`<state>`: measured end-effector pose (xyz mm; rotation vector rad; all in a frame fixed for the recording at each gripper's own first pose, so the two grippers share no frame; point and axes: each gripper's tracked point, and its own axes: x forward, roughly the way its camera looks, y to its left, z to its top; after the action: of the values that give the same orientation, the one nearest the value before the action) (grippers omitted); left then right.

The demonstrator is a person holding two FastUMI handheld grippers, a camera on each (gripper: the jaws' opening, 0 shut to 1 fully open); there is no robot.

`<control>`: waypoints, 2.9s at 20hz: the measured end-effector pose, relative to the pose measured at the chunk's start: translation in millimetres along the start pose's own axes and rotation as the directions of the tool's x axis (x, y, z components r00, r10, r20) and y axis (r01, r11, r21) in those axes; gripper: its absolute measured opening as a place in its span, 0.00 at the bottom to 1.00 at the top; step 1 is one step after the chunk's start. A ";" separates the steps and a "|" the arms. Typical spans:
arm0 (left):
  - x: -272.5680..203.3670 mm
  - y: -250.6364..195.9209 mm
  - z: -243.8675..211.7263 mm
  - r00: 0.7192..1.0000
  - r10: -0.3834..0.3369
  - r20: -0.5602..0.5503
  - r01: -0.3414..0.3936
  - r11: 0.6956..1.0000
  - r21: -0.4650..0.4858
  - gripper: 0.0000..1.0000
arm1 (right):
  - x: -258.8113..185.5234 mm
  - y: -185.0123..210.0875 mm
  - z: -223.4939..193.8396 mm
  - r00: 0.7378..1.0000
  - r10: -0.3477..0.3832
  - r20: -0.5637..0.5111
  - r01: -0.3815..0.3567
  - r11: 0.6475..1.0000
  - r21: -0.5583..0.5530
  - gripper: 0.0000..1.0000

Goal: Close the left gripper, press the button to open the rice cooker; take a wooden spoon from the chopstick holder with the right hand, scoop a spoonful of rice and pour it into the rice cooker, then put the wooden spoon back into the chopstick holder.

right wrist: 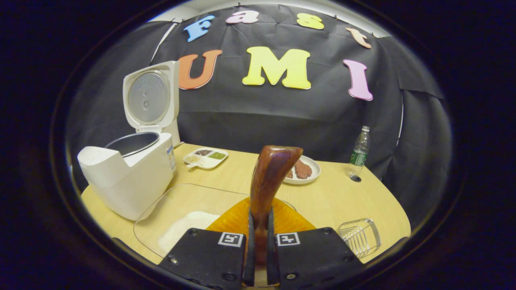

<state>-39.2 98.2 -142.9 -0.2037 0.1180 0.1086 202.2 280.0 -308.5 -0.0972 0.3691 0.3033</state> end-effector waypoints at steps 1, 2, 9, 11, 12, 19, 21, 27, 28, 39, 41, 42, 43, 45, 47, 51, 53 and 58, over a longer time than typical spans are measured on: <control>4.6 -1.9 4.3 1.000 -0.004 0.012 0.004 1.000 0.001 0.94 | -3.3 -0.2 -1.9 1.000 -0.004 -0.007 0.004 1.000 0.022 0.17; 8.2 -6.1 5.2 1.000 -0.014 0.019 0.014 1.000 0.002 0.94 | -5.1 1.5 -4.6 1.000 -0.001 -0.026 0.003 0.998 0.061 0.15; 6.2 -4.9 -2.1 1.000 -0.019 0.009 0.019 1.000 -0.025 0.94 | -12.7 35.0 -16.8 0.988 0.118 -0.104 -0.085 0.956 0.281 0.17; 6.0 -5.7 -1.6 1.000 -0.024 0.007 0.024 0.999 -0.029 0.94 | -12.1 49.2 -14.5 0.978 0.182 -0.104 -0.137 0.930 0.341 0.17; 5.6 -5.5 -1.2 1.000 -0.023 0.008 0.023 0.999 -0.026 0.94 | -11.1 51.6 -13.4 0.975 0.199 -0.100 -0.151 0.920 0.362 0.17; 3.9 -6.3 1.0 1.000 -0.028 0.009 0.028 0.999 -0.019 0.94 | -4.8 54.9 -13.8 0.944 0.317 -0.090 -0.213 0.795 0.569 0.15; 3.3 -5.6 -0.4 1.000 -0.028 0.003 0.028 0.999 -0.020 0.94 | -2.4 46.0 -17.4 0.940 0.327 -0.096 -0.200 0.757 0.622 0.12; 3.4 -12.0 -2.8 0.999 -0.048 -0.006 0.048 0.999 -0.005 0.94 | -8.8 24.0 -7.8 0.919 0.394 -0.024 -0.226 0.576 0.785 0.10; 2.5 -12.4 -3.2 0.999 -0.047 -0.007 0.047 0.999 0.004 0.94 | -11.3 19.5 -4.5 0.916 0.402 -0.004 -0.236 0.546 0.804 0.10; 5.4 -13.9 -5.1 0.999 -0.045 -0.013 0.045 0.999 0.005 0.94 | -65.2 -36.2 75.8 0.793 0.447 0.414 -0.449 -0.030 0.893 0.10; 4.5 -16.9 2.1 0.999 -0.051 0.011 0.051 0.999 0.006 0.94 | -78.6 -44.0 95.6 0.735 0.452 0.505 -0.460 -0.214 0.862 0.10; 3.9 -18.8 6.6 0.998 -0.058 0.024 0.058 0.998 0.006 0.94 | -79.3 -44.0 96.7 0.723 0.457 0.517 -0.465 -0.231 0.855 0.08; 3.6 -19.9 8.3 0.997 -0.063 0.033 0.063 0.998 0.008 0.94 | -78.3 -47.4 95.2 0.730 0.453 0.511 -0.468 -0.213 0.858 0.07; 1.4 -19.3 13.5 0.996 -0.068 0.052 0.067 0.998 0.017 0.94 | -75.9 -46.8 95.3 0.750 0.443 0.491 -0.480 -0.145 0.865 0.10; -1.8 -20.0 16.3 0.995 -0.079 0.060 0.078 0.997 0.017 0.94 | -77.0 -43.0 103.4 0.753 0.448 0.482 -0.492 -0.103 0.865 0.09; -7.7 -16.5 12.6 0.994 -0.096 0.047 0.095 0.995 0.023 0.94 | -70.4 -19.6 125.5 0.753 0.471 0.459 -0.505 -0.033 0.862 0.10; -12.0 -11.4 12.4 0.995 -0.091 0.048 0.089 0.995 0.040 0.94 | -62.3 -2.5 135.5 0.754 0.494 0.434 -0.512 0.027 0.859 0.10; -25.9 0.3 6.6 0.995 -0.096 0.035 0.094 0.994 0.050 0.94 | -34.2 44.2 173.3 0.763 0.539 0.357 -0.538 0.223 0.813 0.10</control>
<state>-64.1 97.4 -133.3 -0.1590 0.0734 0.0143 217.2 338.4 -136.6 1.1652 0.5237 0.7844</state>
